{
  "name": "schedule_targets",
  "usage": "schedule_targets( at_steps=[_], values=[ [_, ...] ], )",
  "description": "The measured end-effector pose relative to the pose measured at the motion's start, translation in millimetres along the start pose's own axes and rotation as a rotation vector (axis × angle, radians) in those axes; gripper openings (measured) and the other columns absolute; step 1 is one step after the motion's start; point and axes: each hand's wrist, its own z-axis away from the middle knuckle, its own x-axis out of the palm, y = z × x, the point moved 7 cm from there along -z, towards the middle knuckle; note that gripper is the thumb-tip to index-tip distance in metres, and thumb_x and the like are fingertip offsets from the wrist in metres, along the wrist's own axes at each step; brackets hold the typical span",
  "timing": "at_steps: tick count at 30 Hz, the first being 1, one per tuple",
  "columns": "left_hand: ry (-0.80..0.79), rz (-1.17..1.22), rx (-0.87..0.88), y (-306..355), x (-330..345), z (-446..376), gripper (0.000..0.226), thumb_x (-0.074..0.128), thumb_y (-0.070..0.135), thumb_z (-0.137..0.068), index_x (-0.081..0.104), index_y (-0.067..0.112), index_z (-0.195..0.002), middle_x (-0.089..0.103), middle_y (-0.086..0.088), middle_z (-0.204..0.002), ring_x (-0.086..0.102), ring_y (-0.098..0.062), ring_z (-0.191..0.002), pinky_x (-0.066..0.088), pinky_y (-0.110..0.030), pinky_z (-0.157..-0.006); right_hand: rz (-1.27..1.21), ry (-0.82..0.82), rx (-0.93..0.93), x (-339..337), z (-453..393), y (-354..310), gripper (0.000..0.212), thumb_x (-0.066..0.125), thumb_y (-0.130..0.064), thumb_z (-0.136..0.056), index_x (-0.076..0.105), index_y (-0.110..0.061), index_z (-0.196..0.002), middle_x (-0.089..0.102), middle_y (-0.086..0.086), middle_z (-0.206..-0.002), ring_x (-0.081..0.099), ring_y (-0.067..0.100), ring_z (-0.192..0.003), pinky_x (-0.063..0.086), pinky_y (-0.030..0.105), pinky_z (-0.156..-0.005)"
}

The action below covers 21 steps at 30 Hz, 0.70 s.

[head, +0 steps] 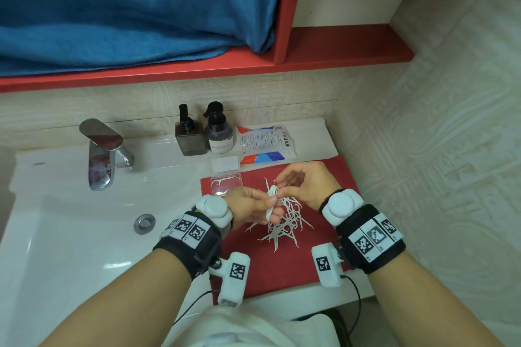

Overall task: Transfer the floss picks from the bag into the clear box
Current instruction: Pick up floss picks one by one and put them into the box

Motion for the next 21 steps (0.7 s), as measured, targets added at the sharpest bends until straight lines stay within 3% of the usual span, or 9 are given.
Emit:
schedule_targets(
  at_steps=[6, 15, 21],
  values=[
    [-0.035, 0.053, 0.022, 6.3, 6.5, 0.6, 0.026, 0.066, 0.029, -0.076, 0.070, 0.010, -0.093, 0.075, -0.006, -0.085, 0.072, -0.016, -0.074, 0.053, -0.028, -0.075, -0.017, 0.075, 0.001, -7.1, 4.2, -3.5, 0.018, 0.087, -0.014, -0.069, 0.074, -0.019, -0.081, 0.073, -0.004, -0.074, 0.068, 0.007, -0.068, 0.053, 0.015, -0.069],
    [0.045, -0.069, 0.093, 5.8, 3.0, 0.6, 0.013, 0.069, 0.020, -0.083, 0.075, 0.009, -0.083, 0.073, -0.014, -0.084, 0.071, -0.024, -0.074, 0.058, -0.035, -0.075, -0.042, 0.115, 0.070, 3.7, 16.9, 2.7, 0.014, 0.083, -0.020, -0.075, 0.078, -0.019, -0.088, 0.076, -0.006, -0.079, 0.072, 0.002, -0.076, 0.059, 0.025, -0.079],
    [0.056, -0.140, 0.132, 13.9, 4.2, 1.2, 0.008, 0.069, 0.014, -0.085, 0.075, 0.009, -0.086, 0.074, -0.015, -0.087, 0.072, -0.027, -0.079, 0.057, -0.040, -0.082, -0.139, 0.190, 0.134, 5.0, 20.9, 8.4, 0.015, 0.082, -0.015, -0.076, 0.078, -0.015, -0.090, 0.076, -0.001, -0.081, 0.073, 0.011, -0.073, 0.061, 0.036, -0.076]
  ],
)
